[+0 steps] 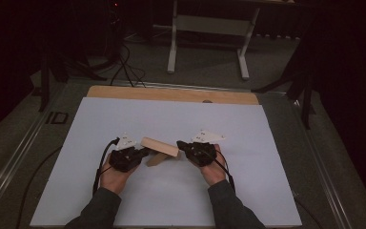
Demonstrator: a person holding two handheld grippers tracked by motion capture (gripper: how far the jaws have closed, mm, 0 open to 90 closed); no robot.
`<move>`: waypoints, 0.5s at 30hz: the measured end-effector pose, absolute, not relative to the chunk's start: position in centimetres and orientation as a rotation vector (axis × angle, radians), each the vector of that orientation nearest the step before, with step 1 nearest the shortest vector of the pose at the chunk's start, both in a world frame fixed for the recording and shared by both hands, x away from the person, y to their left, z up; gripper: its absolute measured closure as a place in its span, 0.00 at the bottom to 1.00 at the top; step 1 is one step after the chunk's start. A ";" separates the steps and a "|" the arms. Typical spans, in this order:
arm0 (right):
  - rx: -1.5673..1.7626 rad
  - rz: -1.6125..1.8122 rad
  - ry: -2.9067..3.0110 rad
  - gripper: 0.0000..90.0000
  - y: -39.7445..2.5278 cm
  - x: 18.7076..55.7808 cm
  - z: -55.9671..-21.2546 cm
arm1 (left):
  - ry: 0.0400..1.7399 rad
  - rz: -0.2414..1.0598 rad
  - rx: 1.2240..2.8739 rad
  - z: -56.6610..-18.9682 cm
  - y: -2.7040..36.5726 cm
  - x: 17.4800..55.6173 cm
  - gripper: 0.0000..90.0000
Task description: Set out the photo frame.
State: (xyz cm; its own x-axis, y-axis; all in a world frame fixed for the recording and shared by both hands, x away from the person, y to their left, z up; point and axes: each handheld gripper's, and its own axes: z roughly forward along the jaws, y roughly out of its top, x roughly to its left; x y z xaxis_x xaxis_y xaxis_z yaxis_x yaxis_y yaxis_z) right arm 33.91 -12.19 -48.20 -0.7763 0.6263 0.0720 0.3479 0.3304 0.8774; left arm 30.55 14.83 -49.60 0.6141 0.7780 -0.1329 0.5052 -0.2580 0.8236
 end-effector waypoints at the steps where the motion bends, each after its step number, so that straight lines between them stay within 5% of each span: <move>1: 0.873 1.423 2.321 0.99 -12.2 33.9 -48.2 | 1.020 0.374 1.927 -49.6 14.8 30.6 1.00; 15: 0.858 1.415 2.339 0.99 -12.0 33.3 -48.1 | 1.006 0.368 1.928 -49.4 14.2 30.6 1.00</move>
State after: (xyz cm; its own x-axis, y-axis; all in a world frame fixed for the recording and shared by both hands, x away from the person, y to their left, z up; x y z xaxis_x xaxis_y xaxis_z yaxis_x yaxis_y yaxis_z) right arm 33.32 -11.97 -48.14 -0.7863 0.6142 0.0673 0.3446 0.3454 0.8729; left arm 30.59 14.25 -49.42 0.6240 0.7697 -0.1353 0.5010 -0.2611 0.8251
